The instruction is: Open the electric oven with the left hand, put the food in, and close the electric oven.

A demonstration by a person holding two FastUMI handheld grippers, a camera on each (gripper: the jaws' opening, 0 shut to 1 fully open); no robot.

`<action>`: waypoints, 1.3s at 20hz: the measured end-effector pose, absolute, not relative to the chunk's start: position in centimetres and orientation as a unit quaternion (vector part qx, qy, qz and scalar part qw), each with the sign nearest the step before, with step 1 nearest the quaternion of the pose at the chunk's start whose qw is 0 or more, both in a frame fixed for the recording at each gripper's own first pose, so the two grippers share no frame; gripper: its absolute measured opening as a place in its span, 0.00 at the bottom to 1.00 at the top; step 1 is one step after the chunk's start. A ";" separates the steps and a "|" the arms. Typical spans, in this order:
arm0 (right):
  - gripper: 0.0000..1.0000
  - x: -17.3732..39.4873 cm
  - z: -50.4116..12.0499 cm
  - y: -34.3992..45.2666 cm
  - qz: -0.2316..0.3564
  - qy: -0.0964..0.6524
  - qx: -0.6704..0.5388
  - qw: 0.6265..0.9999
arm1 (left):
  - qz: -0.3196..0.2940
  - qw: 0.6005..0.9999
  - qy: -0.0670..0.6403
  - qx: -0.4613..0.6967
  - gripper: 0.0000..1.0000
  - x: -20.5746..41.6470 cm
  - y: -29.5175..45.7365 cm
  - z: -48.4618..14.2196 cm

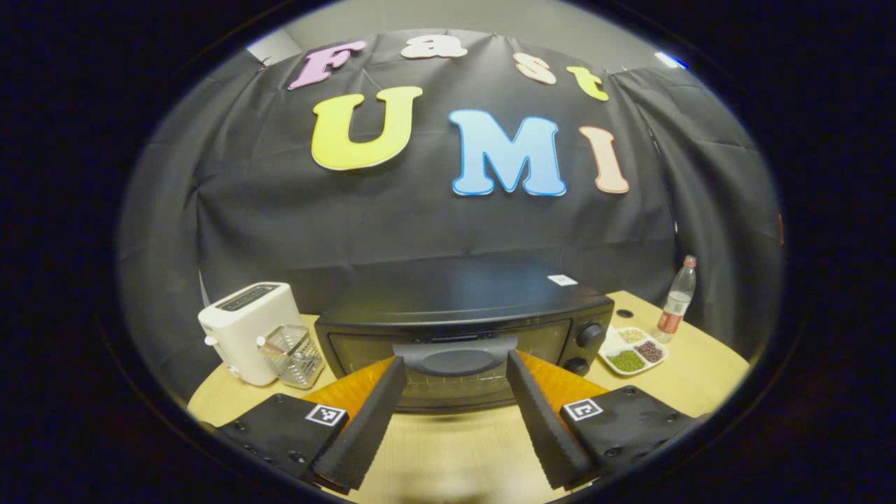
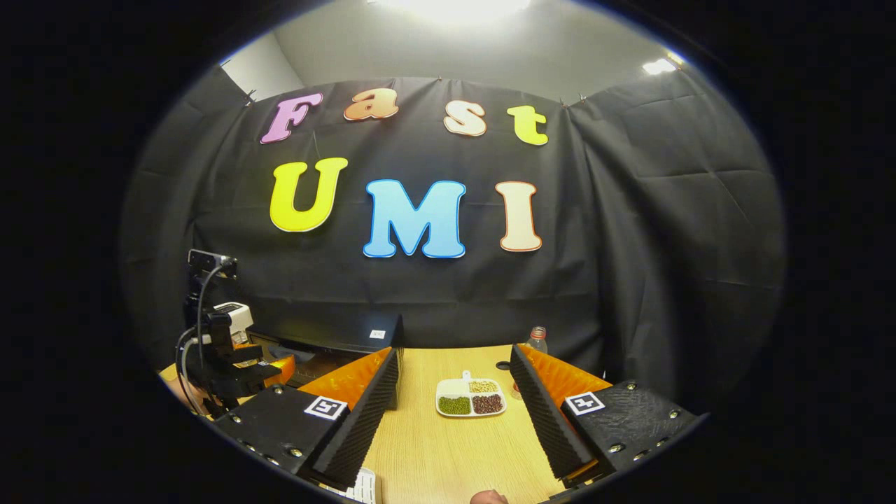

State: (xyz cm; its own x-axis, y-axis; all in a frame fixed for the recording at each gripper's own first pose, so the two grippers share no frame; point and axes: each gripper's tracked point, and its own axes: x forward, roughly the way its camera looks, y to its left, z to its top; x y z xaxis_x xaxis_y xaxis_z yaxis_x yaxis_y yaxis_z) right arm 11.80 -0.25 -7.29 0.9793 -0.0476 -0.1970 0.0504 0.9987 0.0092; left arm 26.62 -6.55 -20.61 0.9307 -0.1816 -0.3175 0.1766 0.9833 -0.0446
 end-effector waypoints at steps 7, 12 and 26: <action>0.98 10.1 -5.0 -1.0 0.022 0.069 0.027 0.997 | -0.072 0.994 0.080 -0.014 1.00 19.3 -6.3 -10.3; 0.98 6.9 -2.3 -3.8 0.040 0.030 0.006 0.999 | -0.032 0.998 0.055 -0.026 0.97 11.2 -5.6 -5.2; 0.98 3.0 2.3 -5.2 0.047 -0.017 0.029 0.998 | 0.021 1.000 0.007 -0.008 1.00 1.6 -0.6 1.4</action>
